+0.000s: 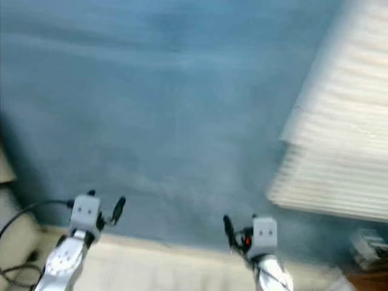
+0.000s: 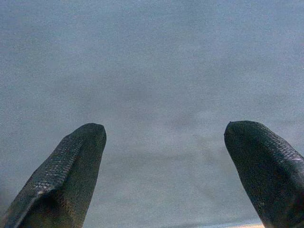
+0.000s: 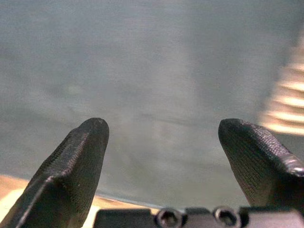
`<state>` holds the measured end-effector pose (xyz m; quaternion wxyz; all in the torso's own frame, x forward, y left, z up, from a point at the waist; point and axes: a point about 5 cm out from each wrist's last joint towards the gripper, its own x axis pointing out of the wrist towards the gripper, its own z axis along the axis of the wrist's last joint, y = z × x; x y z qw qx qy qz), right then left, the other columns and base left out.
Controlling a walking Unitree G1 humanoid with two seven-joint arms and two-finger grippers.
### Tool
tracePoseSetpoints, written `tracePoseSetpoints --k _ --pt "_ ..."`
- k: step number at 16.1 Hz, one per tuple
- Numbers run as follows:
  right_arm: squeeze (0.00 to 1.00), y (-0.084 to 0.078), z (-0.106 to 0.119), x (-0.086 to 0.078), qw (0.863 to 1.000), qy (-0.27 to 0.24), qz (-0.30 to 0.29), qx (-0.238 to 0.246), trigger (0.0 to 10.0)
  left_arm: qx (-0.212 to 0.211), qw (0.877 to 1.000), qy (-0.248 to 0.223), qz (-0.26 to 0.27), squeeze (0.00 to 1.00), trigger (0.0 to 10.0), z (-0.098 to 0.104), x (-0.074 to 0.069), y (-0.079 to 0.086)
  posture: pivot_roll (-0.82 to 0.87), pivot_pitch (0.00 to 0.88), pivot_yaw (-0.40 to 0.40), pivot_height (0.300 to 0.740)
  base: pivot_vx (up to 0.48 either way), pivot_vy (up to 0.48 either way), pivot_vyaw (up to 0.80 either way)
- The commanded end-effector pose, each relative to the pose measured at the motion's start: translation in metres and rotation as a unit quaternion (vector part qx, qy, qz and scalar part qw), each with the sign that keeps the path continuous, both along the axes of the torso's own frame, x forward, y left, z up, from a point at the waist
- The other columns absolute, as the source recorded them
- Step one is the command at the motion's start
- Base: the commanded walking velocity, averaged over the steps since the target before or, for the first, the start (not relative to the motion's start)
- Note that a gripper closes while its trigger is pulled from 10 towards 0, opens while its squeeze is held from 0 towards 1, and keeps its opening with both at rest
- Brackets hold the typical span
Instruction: Clean up the room
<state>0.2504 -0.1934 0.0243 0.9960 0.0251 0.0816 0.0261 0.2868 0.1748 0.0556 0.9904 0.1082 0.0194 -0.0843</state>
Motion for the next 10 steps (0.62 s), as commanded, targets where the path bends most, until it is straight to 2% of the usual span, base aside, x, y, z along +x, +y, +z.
tracePoseSetpoints --k 1,2,3,6,7,8,9,10 --pt "0.00 -0.004 0.000 -0.001 1.000 -0.004 -0.014 -0.001 10.0 0.011 1.000 0.007 -0.024 0.00 10.0 -0.001 0.002 -0.008 0.01 0.000 -0.057 0.740 0.000 0.000 -0.71" --pt "0.00 -0.003 0.001 0.000 1.000 -0.010 -0.019 -0.005 10.0 0.011 1.000 0.008 -0.026 0.00 10.0 0.000 0.005 -0.006 0.00 0.000 -0.041 0.740 0.000 0.000 -0.71" --pt "0.00 -0.004 0.003 0.001 0.999 -0.018 -0.024 -0.010 10.0 0.009 1.000 0.010 -0.020 0.00 10.0 0.001 0.007 -0.003 0.00 0.000 -0.034 0.740 0.000 0.000 0.00" --pt "0.00 -0.007 0.007 0.007 0.999 -0.024 -0.028 -0.008 10.0 -0.057 0.997 0.018 0.049 0.00 10.0 -0.001 0.006 0.006 0.00 0.000 -0.033 0.740 0.000 0.000 0.00" --pt "0.00 -0.008 0.008 0.008 0.999 -0.024 -0.027 -0.005 10.0 -0.062 0.996 0.016 0.064 0.00 10.0 -0.002 0.003 0.008 0.00 0.000 -0.035 0.740 0.000 0.000 0.00" --pt "0.00 -0.008 0.012 0.009 0.999 -0.032 -0.033 0.008 10.0 -0.071 0.994 0.009 0.086 0.00 10.0 -0.002 -0.005 0.012 0.01 0.000 -0.041 0.740 0.000 0.000 0.00" --pt "0.00 -0.006 0.018 0.005 0.997 -0.047 -0.043 0.033 10.0 -0.082 0.992 -0.010 0.094 0.00 10.0 0.004 -0.019 0.016 0.03 0.000 -0.046 0.740 0.000 0.000 0.00" --pt "0.00 0.004 0.023 -0.004 0.997 -0.057 -0.023 0.046 10.0 -0.094 0.992 -0.035 0.074 0.00 10.0 0.016 -0.031 0.020 0.04 0.000 -0.050 0.740 0.000 0.000 0.00"
